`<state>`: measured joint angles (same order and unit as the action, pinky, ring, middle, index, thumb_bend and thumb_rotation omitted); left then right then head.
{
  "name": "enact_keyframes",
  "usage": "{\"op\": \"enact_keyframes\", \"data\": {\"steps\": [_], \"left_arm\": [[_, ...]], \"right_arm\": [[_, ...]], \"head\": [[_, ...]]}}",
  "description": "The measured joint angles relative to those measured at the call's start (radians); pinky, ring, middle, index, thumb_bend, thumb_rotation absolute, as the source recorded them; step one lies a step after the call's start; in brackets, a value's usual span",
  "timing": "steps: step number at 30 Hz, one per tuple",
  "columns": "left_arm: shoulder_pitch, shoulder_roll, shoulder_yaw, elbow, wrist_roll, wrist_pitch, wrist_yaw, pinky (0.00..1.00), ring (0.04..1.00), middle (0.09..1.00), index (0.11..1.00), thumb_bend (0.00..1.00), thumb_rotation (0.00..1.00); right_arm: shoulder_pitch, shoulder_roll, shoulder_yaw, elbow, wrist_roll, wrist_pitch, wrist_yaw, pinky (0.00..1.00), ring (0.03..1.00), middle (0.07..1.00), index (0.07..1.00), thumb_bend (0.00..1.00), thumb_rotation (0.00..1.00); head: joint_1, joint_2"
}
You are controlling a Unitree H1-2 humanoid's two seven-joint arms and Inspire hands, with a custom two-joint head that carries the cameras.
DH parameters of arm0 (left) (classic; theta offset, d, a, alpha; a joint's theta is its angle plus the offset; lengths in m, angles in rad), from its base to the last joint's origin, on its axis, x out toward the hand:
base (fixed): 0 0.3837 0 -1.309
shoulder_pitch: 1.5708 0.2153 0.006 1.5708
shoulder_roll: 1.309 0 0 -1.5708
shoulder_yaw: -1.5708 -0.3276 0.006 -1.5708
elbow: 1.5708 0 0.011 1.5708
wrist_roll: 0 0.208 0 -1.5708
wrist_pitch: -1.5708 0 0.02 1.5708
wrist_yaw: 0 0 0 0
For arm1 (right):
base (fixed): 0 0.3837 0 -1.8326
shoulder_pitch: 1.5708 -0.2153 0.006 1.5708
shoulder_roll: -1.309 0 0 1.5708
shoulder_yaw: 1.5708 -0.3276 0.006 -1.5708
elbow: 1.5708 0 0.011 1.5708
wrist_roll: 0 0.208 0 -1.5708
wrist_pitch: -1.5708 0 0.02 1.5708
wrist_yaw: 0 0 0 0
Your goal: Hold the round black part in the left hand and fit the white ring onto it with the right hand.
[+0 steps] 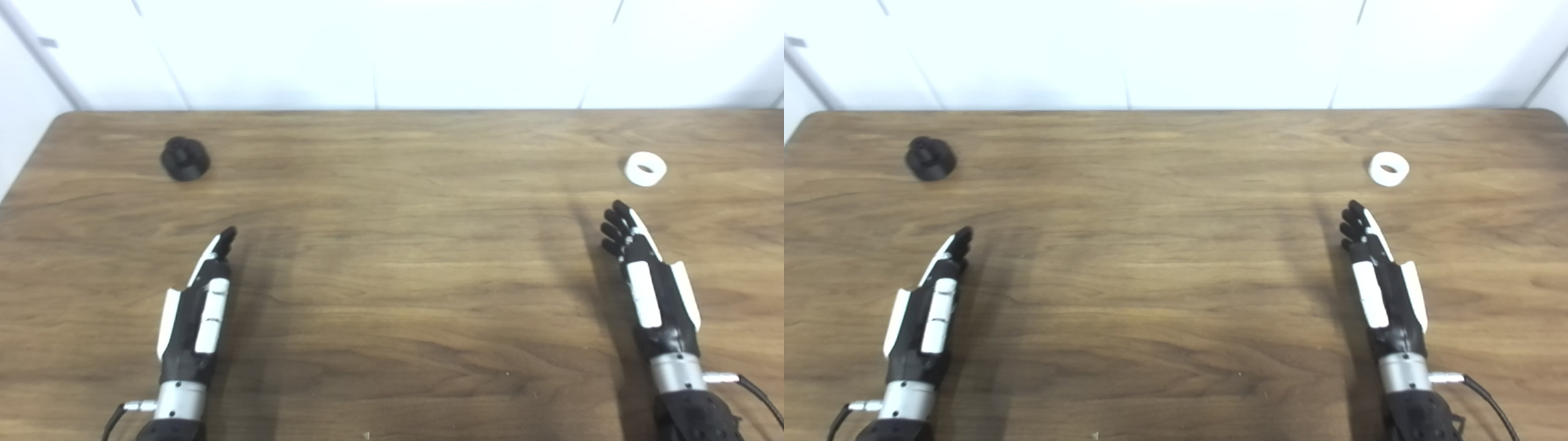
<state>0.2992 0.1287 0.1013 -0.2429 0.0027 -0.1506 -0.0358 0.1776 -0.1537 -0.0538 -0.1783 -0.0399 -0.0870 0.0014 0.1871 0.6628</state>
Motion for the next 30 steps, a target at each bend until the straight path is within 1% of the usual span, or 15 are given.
{"op": "enact_keyframes", "data": {"steps": [3, 4, 5, 8, 10, 11, 12, 13, 14, 16, 21, 26, 28, 29, 30], "left_arm": [[0.001, 0.000, -0.007, 0.009, 0.035, -0.042, 0.003, 1.00, 0.976, 0.959, 0.936, 0.48, 0.97], [0.001, -0.001, -0.009, 0.013, 0.042, -0.058, 0.005, 1.00, 0.975, 0.958, 0.935, 0.48, 0.97], [0.001, -0.001, -0.011, 0.016, 0.051, -0.068, 0.010, 1.00, 0.980, 0.963, 0.938, 0.48, 0.96], [0.002, -0.004, -0.016, 0.020, 0.063, -0.069, 0.020, 1.00, 0.996, 0.974, 0.945, 0.48, 0.97], [0.001, -0.004, -0.020, 0.021, 0.068, -0.070, 0.024, 1.00, 0.999, 0.983, 0.952, 0.50, 0.97], [0.001, -0.004, -0.022, 0.021, 0.070, -0.072, 0.025, 1.00, 1.000, 0.986, 0.953, 0.50, 0.97], [0.001, -0.005, -0.023, 0.022, 0.072, -0.076, 0.026, 1.00, 1.000, 0.987, 0.955, 0.49, 0.97], [0.001, -0.005, -0.024, 0.024, 0.073, -0.082, 0.028, 1.00, 1.000, 0.988, 0.956, 0.49, 0.97], [0.001, -0.005, -0.025, 0.026, 0.074, -0.088, 0.029, 1.00, 1.000, 0.988, 0.960, 0.48, 0.96], [0.001, -0.006, -0.027, 0.030, 0.075, -0.101, 0.031, 1.00, 1.000, 0.988, 0.962, 0.47, 0.96], [-0.002, -0.007, -0.032, 0.039, 0.081, -0.133, 0.035, 1.00, 1.000, 0.990, 0.964, 0.49, 0.97], [-0.003, -0.007, -0.032, 0.044, 0.064, -0.138, 0.034, 1.00, 1.000, 1.000, 0.976, 0.49, 0.94], [-0.002, -0.007, -0.032, 0.044, 0.057, -0.132, 0.033, 1.00, 1.000, 1.000, 0.972, 0.52, 0.85], [-0.001, -0.007, -0.032, 0.044, 0.054, -0.127, 0.033, 1.00, 1.000, 1.000, 0.971, 0.53, 0.84], [-0.001, -0.007, -0.032, 0.043, 0.053, -0.120, 0.033, 1.00, 1.000, 1.000, 0.970, 0.54, 0.78]], "right_arm": [[0.000, -0.002, -0.004, 0.008, 0.017, -0.012, 0.009, 0.92, 0.920, 0.929, 0.939, 0.60, 1.00], [-0.001, -0.004, -0.005, 0.013, 0.022, -0.027, 0.014, 0.92, 0.920, 0.929, 0.937, 0.60, 1.00], [-0.003, -0.007, -0.008, 0.019, 0.029, -0.041, 0.020, 0.92, 0.923, 0.932, 0.937, 0.60, 1.00], [-0.017, -0.018, -0.017, 0.042, 0.038, -0.066, 0.031, 0.92, 0.924, 0.933, 0.934, 0.60, 1.00], [-0.022, -0.029, -0.020, 0.053, 0.039, -0.076, 0.032, 0.93, 0.925, 0.935, 0.937, 0.61, 1.00], [-0.023, -0.033, -0.021, 0.055, 0.039, -0.077, 0.033, 0.93, 0.928, 0.937, 0.940, 0.61, 1.00], [-0.024, -0.034, -0.021, 0.056, 0.040, -0.078, 0.034, 0.94, 0.934, 0.939, 0.943, 0.60, 1.00], [-0.024, -0.035, -0.022, 0.057, 0.042, -0.078, 0.035, 0.94, 0.935, 0.941, 0.944, 0.59, 1.00], [-0.024, -0.035, -0.022, 0.058, 0.045, -0.079, 0.037, 0.94, 0.935, 0.941, 0.945, 0.58, 1.00], [-0.027, -0.037, -0.023, 0.065, 0.050, -0.088, 0.039, 0.95, 0.937, 0.944, 0.949, 0.55, 1.00], [-0.036, -0.041, -0.028, 0.081, 0.055, -0.116, 0.043, 0.97, 0.947, 0.954, 0.957, 0.51, 1.00], [-0.045, -0.048, -0.028, 0.092, 0.052, -0.130, 0.049, 0.97, 0.943, 0.950, 0.956, 0.48, 1.00], [-0.048, -0.049, -0.028, 0.097, 0.047, -0.133, 0.049, 0.95, 0.939, 0.948, 0.953, 0.47, 1.00], [-0.048, -0.050, -0.029, 0.098, 0.041, -0.135, 0.049, 0.95, 0.939, 0.948, 0.953, 0.47, 1.00], [-0.049, -0.050, -0.029, 0.098, 0.035, -0.136, 0.049, 0.94, 0.935, 0.942, 0.948, 0.48, 1.00]], "head": [[0.046, -0.050], [0.061, -0.070], [0.061, -0.071], [0.091, -0.104], [0.095, -0.109], [0.104, -0.121], [0.104, -0.121], [0.118, -0.144], [0.118, -0.144], [0.129, -0.158], [0.135, -0.167], [0.120, -0.172], [0.112, -0.173], [0.112, -0.173], [0.112, -0.173]]}}
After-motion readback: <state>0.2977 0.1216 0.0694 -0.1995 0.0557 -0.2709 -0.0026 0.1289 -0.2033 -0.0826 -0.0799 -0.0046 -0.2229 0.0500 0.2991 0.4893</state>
